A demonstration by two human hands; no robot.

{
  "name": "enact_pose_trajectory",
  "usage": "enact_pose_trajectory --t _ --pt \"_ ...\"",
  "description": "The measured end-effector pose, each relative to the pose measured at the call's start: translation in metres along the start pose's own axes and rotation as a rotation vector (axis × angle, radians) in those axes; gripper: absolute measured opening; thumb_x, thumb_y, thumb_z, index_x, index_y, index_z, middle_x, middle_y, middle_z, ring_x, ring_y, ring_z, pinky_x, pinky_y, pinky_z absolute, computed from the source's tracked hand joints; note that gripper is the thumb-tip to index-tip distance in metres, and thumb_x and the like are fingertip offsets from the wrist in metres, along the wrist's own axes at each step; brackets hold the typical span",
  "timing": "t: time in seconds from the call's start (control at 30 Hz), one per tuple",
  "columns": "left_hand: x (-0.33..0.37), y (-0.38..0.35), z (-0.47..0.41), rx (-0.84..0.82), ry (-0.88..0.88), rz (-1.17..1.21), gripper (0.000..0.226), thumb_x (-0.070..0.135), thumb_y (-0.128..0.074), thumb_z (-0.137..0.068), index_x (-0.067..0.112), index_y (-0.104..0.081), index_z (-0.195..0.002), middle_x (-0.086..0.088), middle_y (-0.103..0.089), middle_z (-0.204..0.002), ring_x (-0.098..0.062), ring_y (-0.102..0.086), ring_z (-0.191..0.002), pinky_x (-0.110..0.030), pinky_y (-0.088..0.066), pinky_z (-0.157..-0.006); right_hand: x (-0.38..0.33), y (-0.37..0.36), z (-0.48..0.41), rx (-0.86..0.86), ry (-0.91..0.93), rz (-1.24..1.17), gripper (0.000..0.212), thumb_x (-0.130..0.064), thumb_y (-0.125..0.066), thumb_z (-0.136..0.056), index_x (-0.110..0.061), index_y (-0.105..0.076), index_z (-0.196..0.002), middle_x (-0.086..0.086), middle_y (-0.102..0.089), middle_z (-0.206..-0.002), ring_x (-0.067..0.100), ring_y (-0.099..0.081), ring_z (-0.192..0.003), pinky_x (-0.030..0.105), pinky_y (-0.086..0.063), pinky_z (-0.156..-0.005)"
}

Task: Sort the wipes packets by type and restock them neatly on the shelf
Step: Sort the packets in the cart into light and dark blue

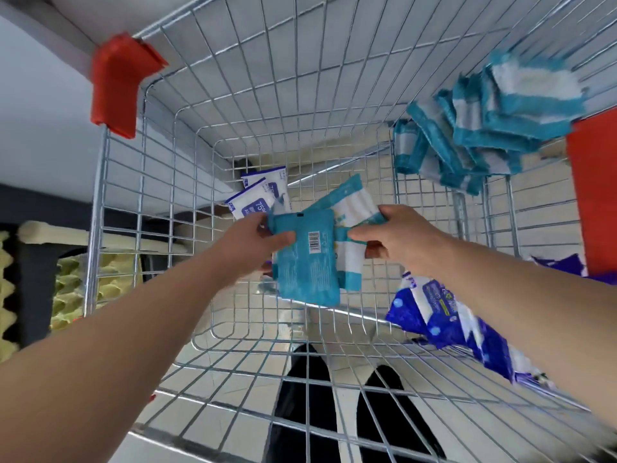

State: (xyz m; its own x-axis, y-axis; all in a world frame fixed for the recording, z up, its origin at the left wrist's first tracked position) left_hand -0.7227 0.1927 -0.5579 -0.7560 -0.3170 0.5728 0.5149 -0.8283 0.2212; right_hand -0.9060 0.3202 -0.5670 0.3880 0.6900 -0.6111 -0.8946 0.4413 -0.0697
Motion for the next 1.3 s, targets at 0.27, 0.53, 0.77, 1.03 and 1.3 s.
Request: enact_pose_trajectory --t 0.27,0.53,0.77,1.03,1.3 --pt "0.120 -0.060 0.006 -0.014 -0.254 0.205 0.018 0.021 -0.064 -0.091 0.016 -0.057 -0.107 -0.008 -0.065 -0.113 -0.024 -0.065 -0.105 -0.039 -0.056 -0.087 -0.079 0.098 0.063 0.149 0.154 -0.194 0.019 0.004 -0.058 -0.087 -0.012 -0.063 -0.094 0.002 -0.072 -0.090 0.013 -0.070 -0.076 0.026 -0.059 -0.063" --pt "0.228 -0.138 -0.017 0.049 -0.289 0.406 0.026 0.026 -0.065 -0.091 0.009 -0.049 -0.102 -0.016 -0.065 -0.115 -0.032 -0.066 -0.101 -0.055 -0.055 -0.084 -0.129 0.186 0.064 0.463 0.281 -0.423 0.009 -0.007 -0.055 -0.093 -0.013 -0.062 -0.091 0.006 -0.069 -0.091 0.017 -0.069 -0.064 0.039 -0.059 -0.060" --pt "0.221 -0.172 -0.053 0.115 -0.183 0.530 0.021 0.019 -0.068 -0.088 0.013 -0.061 -0.106 -0.005 -0.071 -0.104 -0.025 -0.069 -0.093 -0.048 -0.057 -0.084 -0.119 0.199 0.047 0.329 0.221 -0.042 0.030 0.001 -0.064 -0.083 -0.010 -0.062 -0.110 0.013 -0.070 -0.103 0.030 -0.070 -0.090 0.051 -0.056 -0.080" --pt "0.220 -0.179 -0.049 0.229 -0.161 0.585 0.023 0.033 -0.067 -0.088 0.013 -0.061 -0.100 -0.005 -0.070 -0.100 -0.023 -0.070 -0.090 -0.043 -0.059 -0.080 -0.107 0.207 0.060 0.338 0.163 -0.204 0.014 -0.009 -0.062 -0.089 -0.012 -0.064 -0.102 0.001 -0.072 -0.077 0.010 -0.069 -0.060 0.024 -0.054 -0.047" --pt "0.256 -0.192 -0.035 0.088 -0.160 0.780 0.020 0.020 -0.055 -0.097 0.002 -0.057 -0.104 -0.013 -0.070 -0.086 -0.021 -0.071 -0.064 -0.035 -0.061 -0.064 -0.126 0.210 0.059 0.343 0.270 -0.729 0.014 -0.011 -0.059 -0.092 -0.005 -0.061 -0.105 0.009 -0.069 -0.094 0.015 -0.070 -0.076 0.023 -0.056 -0.056"
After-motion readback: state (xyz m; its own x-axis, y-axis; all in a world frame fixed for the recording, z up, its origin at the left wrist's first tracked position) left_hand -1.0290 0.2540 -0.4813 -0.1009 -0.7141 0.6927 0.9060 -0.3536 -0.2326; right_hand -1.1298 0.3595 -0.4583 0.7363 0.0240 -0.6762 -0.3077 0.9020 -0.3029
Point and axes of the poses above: each hand's wrist, its own z-axis away from the middle knuckle, its own y-axis out of the back of the hand, x = y × z, the point moved 2 cm from there along -z, towards the middle knuckle
